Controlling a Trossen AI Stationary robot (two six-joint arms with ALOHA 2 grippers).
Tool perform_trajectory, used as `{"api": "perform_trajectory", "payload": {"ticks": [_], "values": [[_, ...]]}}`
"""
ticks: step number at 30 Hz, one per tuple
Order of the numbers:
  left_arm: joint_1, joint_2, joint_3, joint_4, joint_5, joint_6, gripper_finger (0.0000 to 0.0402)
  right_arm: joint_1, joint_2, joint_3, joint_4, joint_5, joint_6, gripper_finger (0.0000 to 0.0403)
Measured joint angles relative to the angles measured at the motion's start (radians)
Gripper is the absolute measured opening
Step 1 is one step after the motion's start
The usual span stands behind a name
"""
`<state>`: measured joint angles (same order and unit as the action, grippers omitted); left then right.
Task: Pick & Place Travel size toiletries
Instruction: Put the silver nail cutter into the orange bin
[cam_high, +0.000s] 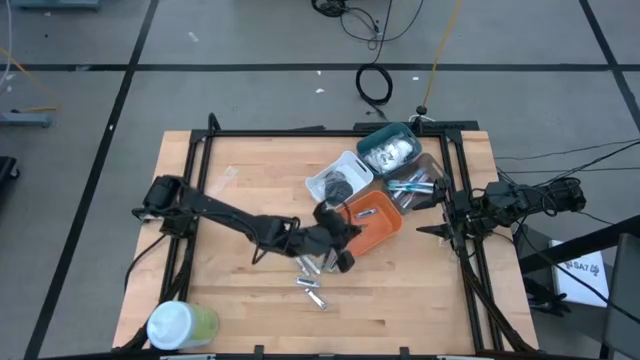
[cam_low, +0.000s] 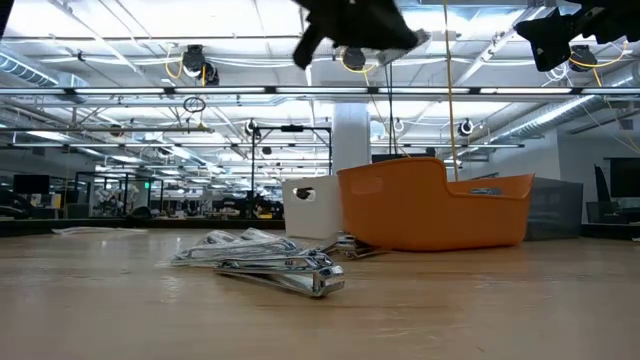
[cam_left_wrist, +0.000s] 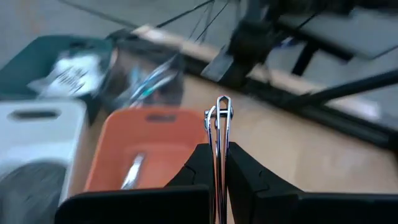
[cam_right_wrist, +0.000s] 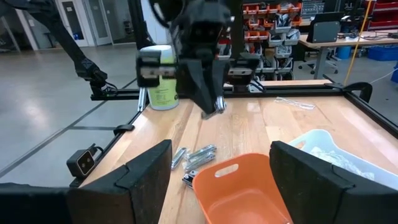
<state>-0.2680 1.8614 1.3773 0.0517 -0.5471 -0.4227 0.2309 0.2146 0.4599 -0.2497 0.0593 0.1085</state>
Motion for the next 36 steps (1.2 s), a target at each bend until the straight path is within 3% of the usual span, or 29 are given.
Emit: {"api": "perform_trajectory", "payload": {"ticks": [9,19,24,36], "values": [[0.116,0.011,0.000,0.031,0.158,-0.051,0.0007,0.000,0.000,0.000,0.000,0.000,0.000,0.0256],[0.167,0.140,0.001,0.029,0.286,-0.160,0.0007,0.000,0.000,0.000,-0.001,0.020,-0.001,0.0256],[0.168,0.182,0.001,0.028,0.315,-0.183,0.0009,0.000,0.000,0.000,-0.010,0.071,-0.008,0.0256],[0.167,0.182,0.002,0.029,0.321,-0.178,0.0038,0.000,0.000,0.000,-0.016,0.071,-0.008,0.0256]]}}
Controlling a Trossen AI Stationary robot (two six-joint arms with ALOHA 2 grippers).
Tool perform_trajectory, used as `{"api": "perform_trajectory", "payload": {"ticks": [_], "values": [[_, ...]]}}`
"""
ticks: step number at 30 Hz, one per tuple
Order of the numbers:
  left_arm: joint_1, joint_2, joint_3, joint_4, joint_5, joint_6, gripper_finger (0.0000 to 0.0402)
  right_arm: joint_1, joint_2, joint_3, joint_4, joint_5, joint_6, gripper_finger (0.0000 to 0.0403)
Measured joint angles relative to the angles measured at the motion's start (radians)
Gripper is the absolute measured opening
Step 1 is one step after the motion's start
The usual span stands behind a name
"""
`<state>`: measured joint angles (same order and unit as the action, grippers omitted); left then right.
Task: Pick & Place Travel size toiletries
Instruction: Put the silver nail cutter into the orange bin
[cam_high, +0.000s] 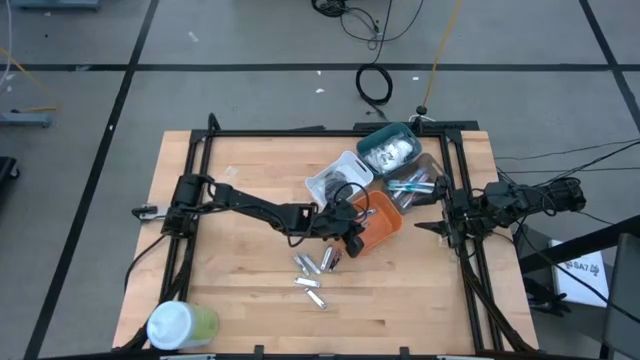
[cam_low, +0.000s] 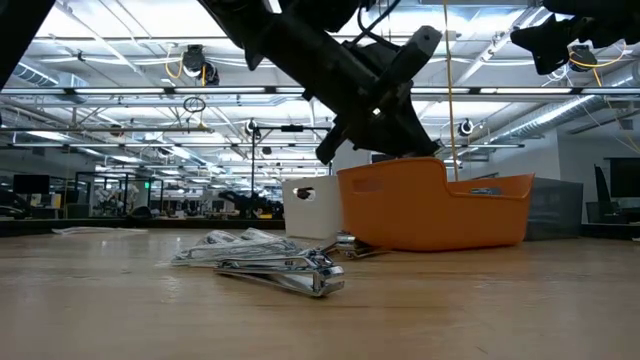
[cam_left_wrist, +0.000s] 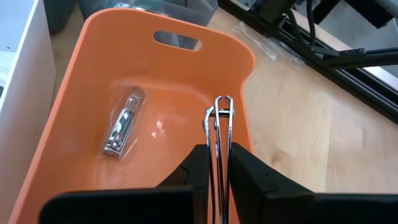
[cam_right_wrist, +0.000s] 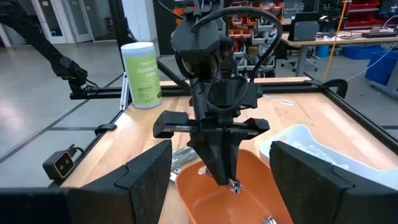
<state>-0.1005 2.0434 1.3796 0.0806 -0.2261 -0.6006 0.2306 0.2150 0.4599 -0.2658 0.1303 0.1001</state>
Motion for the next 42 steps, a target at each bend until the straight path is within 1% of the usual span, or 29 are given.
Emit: {"api": "perform_trajectory", "payload": {"ticks": [3,6,12,13,16,18,21,26,29,32,35,38,42], "values": [[0.000,0.000,0.000,-0.001,0.000,-0.004,0.0053,0.000,0.000,0.000,-0.001,0.000,0.000,0.0256],[0.000,0.000,0.000,-0.001,0.000,-0.003,0.0078,0.000,0.000,0.000,-0.001,0.000,0.000,0.0256],[0.000,0.000,0.000,-0.001,0.000,0.015,0.0154,0.000,0.000,0.000,-0.001,0.000,0.000,0.0256],[0.000,-0.001,0.000,-0.001,0.009,0.045,0.0167,0.000,0.000,0.000,-0.001,0.000,0.000,0.0256],[-0.001,-0.032,0.000,-0.022,0.103,0.150,0.0195,0.000,0.000,0.000,-0.002,0.000,0.000,0.0256],[-0.011,-0.079,0.000,-0.076,0.136,0.176,0.0205,0.000,0.000,0.000,-0.003,0.000,0.000,0.0256],[-0.044,-0.162,0.001,-0.212,0.114,0.180,0.0207,0.000,0.000,0.000,-0.003,0.000,0.000,0.0256],[-0.135,-0.265,0.001,-0.502,0.007,0.115,0.0191,0.000,0.000,0.000,-0.003,0.000,0.000,0.0256],[-0.206,-0.282,0.001,-0.653,-0.033,0.093,0.0180,0.000,0.000,0.000,-0.002,0.000,0.000,0.0256],[-0.273,-0.266,-0.003,-0.782,-0.059,0.121,0.0170,0.000,0.000,0.000,-0.002,0.000,0.000,0.0256],[-0.323,-0.243,-0.021,-0.827,-0.072,0.129,0.0162,0.000,0.000,0.000,-0.001,0.000,0.000,0.0256],[-0.348,-0.217,-0.048,-0.800,-0.071,0.151,0.0155,0.000,0.001,0.000,0.001,0.000,0.000,0.0256],[-0.347,-0.192,-0.094,-0.767,-0.082,0.157,0.0149,0.000,0.001,0.000,0.005,0.000,0.003,0.0256]]}}
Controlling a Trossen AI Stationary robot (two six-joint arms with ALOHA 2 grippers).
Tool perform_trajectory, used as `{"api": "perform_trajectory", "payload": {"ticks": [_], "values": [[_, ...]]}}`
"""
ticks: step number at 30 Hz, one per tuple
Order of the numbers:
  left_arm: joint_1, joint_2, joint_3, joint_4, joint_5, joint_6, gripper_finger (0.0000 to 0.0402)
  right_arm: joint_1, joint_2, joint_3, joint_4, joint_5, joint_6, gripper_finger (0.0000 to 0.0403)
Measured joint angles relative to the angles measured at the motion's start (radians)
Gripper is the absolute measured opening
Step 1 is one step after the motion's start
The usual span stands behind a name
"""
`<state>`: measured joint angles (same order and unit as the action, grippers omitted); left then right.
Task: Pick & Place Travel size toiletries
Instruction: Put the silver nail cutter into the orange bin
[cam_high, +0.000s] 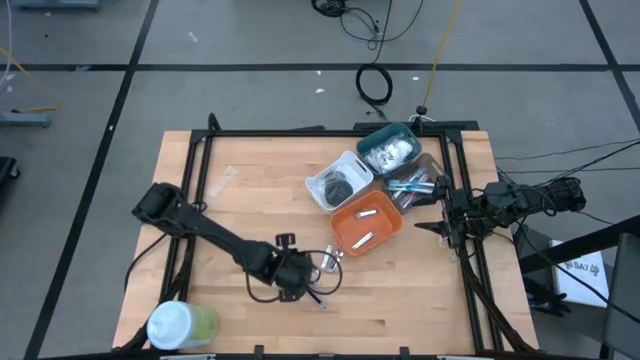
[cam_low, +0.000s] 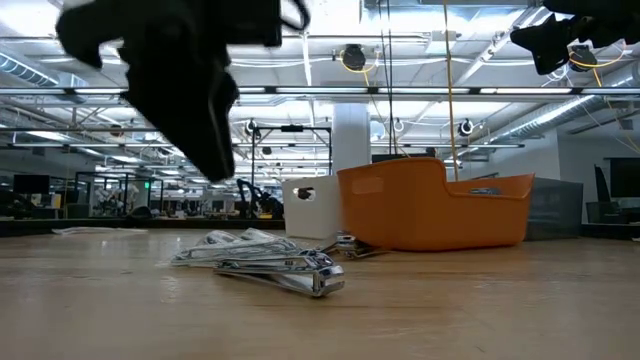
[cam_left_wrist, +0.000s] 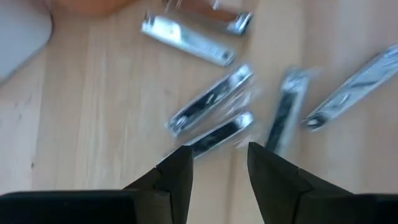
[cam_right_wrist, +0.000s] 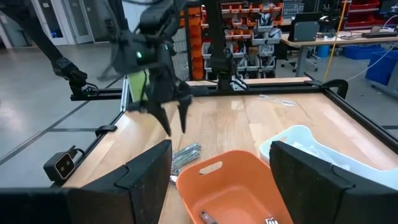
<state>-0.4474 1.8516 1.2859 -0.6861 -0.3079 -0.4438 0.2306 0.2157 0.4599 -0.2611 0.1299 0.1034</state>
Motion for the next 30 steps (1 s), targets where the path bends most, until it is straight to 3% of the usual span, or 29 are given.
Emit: {"api": "perform_trajectory", "payload": {"ticks": [11,17,23,30], "values": [[0.054,0.028,-0.087,0.022,0.000,0.122,0.0147,0.000,0.003,0.000,0.000,0.000,0.008,0.0256],[0.077,0.028,-0.088,0.036,0.062,0.374,0.0147,0.000,0.003,0.000,0.001,0.000,0.008,0.0256],[0.113,0.028,-0.088,0.040,0.193,0.620,0.0147,0.000,0.003,-0.001,0.001,0.000,0.009,0.0256],[0.168,0.034,-0.088,0.067,0.194,0.662,0.0147,0.000,0.003,-0.001,-0.001,0.000,0.016,0.0256]]}}
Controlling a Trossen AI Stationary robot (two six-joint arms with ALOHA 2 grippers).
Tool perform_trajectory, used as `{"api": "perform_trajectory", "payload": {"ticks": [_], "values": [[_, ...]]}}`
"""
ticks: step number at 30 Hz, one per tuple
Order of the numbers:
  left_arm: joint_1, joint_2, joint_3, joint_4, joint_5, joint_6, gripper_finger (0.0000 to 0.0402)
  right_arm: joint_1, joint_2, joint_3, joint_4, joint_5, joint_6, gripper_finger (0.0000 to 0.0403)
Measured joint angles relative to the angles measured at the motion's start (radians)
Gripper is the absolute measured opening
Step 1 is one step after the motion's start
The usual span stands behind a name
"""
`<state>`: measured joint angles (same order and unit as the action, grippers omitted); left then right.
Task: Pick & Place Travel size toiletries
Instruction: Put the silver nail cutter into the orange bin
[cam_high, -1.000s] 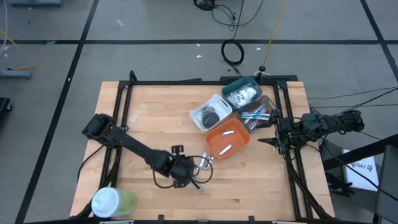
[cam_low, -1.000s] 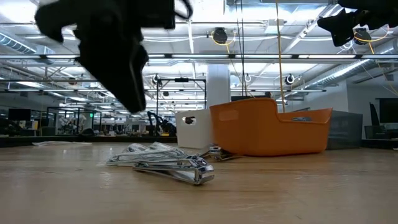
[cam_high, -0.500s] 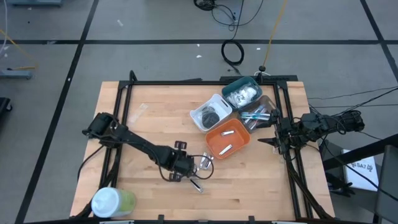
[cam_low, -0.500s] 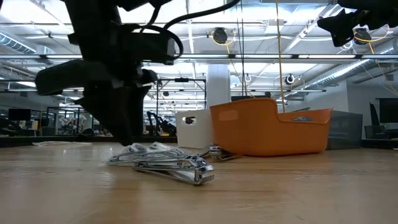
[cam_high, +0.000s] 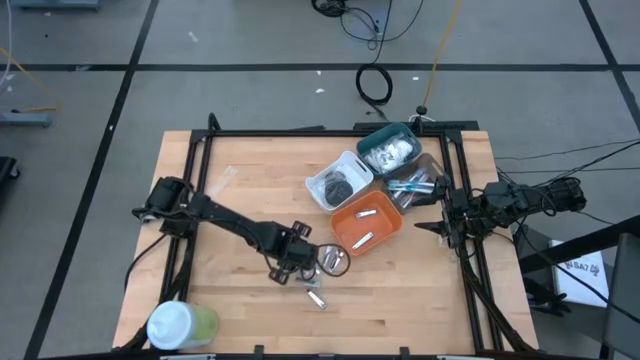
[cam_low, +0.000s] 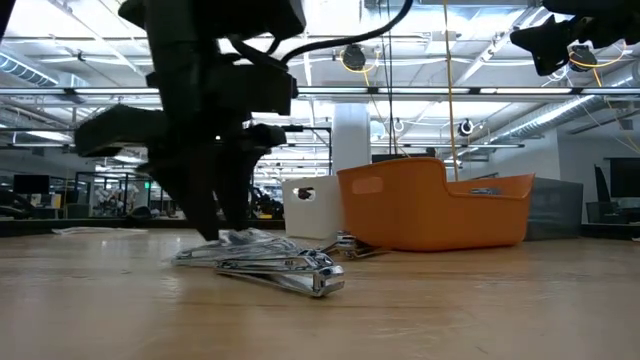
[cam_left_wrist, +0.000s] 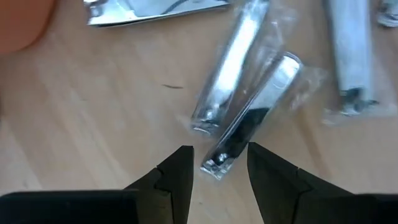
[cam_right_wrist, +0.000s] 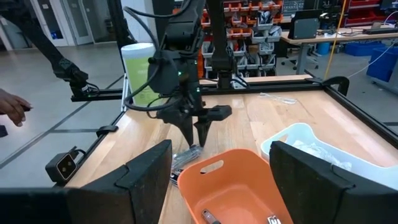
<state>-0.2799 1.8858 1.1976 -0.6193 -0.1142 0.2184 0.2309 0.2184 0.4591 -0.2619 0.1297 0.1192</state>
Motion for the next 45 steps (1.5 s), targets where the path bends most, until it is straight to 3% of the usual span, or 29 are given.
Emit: {"api": "perform_trajectory", "payload": {"ticks": [15,23,29,34,45], "values": [[0.018,0.084,0.006,0.038,0.042,0.038,0.0147,0.000,0.000,0.000,-0.003,0.000,0.000,0.0256],[0.012,0.092,0.004,0.044,0.142,-0.091,0.0146,0.000,0.000,0.000,-0.005,0.000,0.000,0.0256],[-0.005,0.095,0.003,0.054,0.229,-0.164,0.0094,0.000,0.000,0.000,-0.005,0.000,0.000,0.0256],[-0.009,0.094,0.003,0.054,0.227,-0.253,0.0034,0.000,0.000,0.000,-0.005,0.000,0.000,0.0256],[-0.030,0.030,-0.006,0.035,0.177,-0.315,0.0032,0.000,0.000,0.000,-0.005,0.000,0.000,0.0256]]}}
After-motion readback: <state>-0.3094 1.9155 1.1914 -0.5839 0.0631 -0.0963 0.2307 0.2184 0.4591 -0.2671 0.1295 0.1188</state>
